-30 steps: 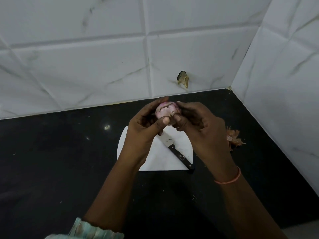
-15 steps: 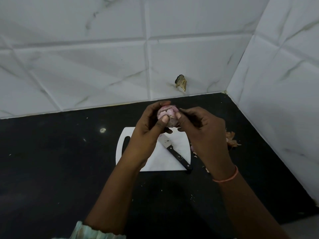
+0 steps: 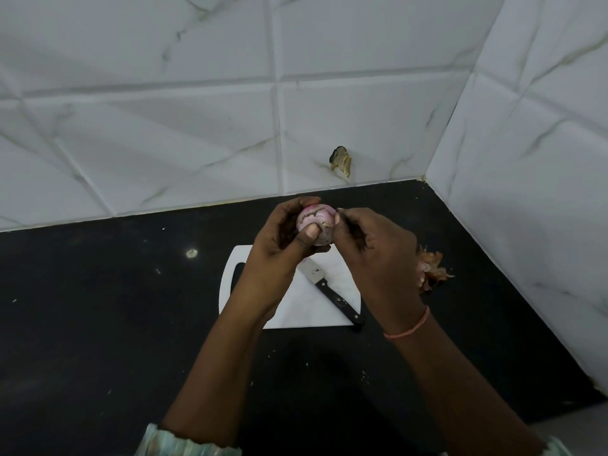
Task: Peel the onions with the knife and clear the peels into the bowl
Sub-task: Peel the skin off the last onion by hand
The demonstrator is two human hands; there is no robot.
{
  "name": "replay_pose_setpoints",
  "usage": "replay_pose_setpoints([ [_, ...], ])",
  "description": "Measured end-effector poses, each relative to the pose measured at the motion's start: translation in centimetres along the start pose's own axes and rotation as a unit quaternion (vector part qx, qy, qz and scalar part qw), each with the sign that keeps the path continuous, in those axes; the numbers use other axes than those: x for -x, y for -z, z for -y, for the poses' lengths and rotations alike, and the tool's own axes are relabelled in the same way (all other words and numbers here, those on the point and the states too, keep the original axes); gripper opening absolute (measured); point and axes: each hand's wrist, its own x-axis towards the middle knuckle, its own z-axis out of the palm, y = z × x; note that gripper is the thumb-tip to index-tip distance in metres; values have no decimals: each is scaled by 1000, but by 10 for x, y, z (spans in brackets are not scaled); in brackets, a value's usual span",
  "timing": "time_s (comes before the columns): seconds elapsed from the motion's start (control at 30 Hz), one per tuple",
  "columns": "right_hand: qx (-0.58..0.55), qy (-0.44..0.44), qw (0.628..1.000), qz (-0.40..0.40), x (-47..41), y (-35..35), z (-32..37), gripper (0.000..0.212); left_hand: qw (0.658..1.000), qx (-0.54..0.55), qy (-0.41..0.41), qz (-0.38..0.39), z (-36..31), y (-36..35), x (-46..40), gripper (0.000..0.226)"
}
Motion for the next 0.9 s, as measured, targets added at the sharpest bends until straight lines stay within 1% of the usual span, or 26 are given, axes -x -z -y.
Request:
replay_pose_setpoints([
  [0.07,1,2,1000,5,0,-1,-1,22,1000,26,7,-5,3,-1,0,41],
  [0.13,0,-4,1000,8,0,-1,-2,24,999,46,14,-6,6,-2,1,39],
  [0.27,-54,-50,997,-25,-3,0,-5,13,993,110,38,-7,10,-6,1,37],
  [0.37,-104,-86,990,-34,-4,3,-5,13,985,161,61,-7,10,-8,2,36],
  [0.43,-123,-125,984,-32,-4,4,-5,12,975,204,81,-12,8,-8,1,35],
  [0.5,-175,-196,964,-32,-7,5,-5,12,962,253,107,-14,7,-8,2,35],
  [0.53,-190,-213,958,-33,-8,5,-5,12,957,265,117,-12,7,-8,2,34],
  [0.63,-162,-172,972,-17,-12,6,-4,11,952,276,131,-11,8,-9,2,35],
  [0.7,-181,-158,971,17,-13,9,-5,12,949,282,143,-14,6,-11,2,37],
  [0.77,-188,-147,969,57,-14,10,-9,17,948,276,162,-10,5,-11,1,41],
  [0.83,-206,-162,962,79,-15,13,-12,17,949,260,176,12,6,-11,-1,44],
  [0.9,-222,-179,956,70,-17,13,-12,12,946,254,198,38,6,-12,-4,45],
])
